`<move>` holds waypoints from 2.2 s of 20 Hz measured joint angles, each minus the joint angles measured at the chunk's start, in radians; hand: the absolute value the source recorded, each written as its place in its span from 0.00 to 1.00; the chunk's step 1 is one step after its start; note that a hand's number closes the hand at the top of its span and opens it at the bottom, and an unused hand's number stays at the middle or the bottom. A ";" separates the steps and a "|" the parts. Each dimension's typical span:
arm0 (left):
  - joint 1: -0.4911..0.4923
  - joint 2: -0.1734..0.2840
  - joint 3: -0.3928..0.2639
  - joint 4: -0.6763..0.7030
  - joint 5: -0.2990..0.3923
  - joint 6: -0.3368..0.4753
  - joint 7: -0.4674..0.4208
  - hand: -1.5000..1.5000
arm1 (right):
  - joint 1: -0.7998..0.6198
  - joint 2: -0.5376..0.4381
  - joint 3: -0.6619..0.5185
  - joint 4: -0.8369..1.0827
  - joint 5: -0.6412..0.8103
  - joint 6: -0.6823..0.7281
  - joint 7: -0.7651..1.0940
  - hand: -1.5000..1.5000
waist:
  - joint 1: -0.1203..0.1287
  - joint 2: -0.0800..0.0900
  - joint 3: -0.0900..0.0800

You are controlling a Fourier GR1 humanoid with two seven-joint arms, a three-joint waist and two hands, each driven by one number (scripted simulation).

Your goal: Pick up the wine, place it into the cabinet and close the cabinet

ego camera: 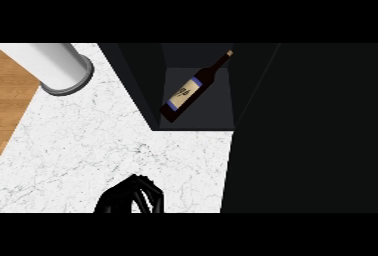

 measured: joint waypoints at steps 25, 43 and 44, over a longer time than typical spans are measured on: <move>0.347 0.413 0.473 -0.126 0.274 -0.411 -0.125 1.00 | 0.072 0.128 0.687 -0.025 0.106 0.185 0.078 1.00 | 0.000 -0.012 -0.004; 0.420 0.512 0.612 -0.078 0.370 -0.613 -0.139 1.00 | -0.188 0.153 0.859 -0.026 0.372 -0.018 0.147 1.00 | 0.038 -0.012 -0.009; 0.421 0.516 0.617 -0.075 0.373 -0.620 -0.139 1.00 | -0.194 0.148 0.861 -0.024 0.371 -0.023 0.143 1.00 | 0.041 -0.011 -0.009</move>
